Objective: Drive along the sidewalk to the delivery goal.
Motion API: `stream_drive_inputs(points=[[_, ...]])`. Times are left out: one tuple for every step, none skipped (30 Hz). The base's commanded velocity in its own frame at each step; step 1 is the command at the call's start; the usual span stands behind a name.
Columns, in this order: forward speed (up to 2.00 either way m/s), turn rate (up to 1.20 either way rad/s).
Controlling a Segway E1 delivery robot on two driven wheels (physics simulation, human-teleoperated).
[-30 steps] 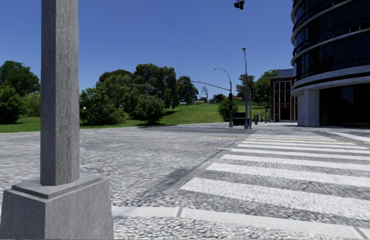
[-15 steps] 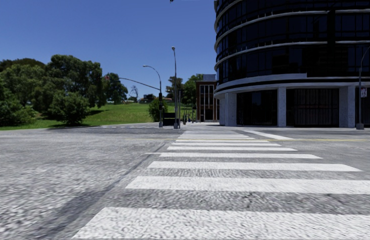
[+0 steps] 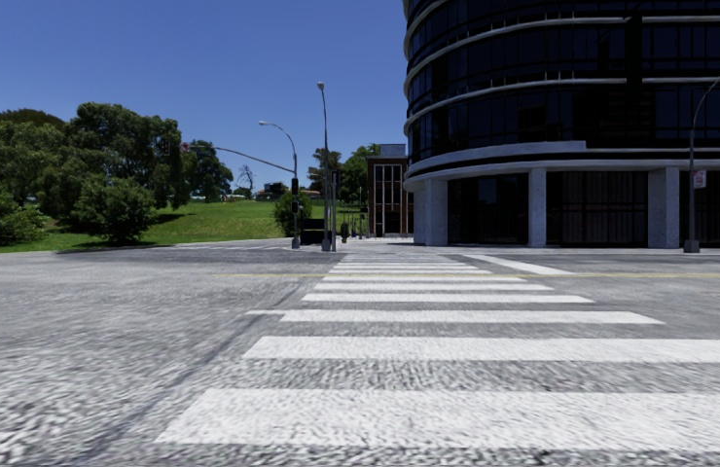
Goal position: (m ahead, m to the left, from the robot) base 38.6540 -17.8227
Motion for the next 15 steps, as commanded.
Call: stream_drive_inputs(points=[[1.36,0.00],[1.36,0.00],[1.28,0.00],[1.24,0.00],[1.24,0.00],[1.22,0.00],[1.22,0.00],[1.21,0.00],[1.21,0.00],[1.21,0.00],[1.21,0.00],[1.21,0.00],[1.21,0.00],[1.21,0.00],[1.21,0.00]])
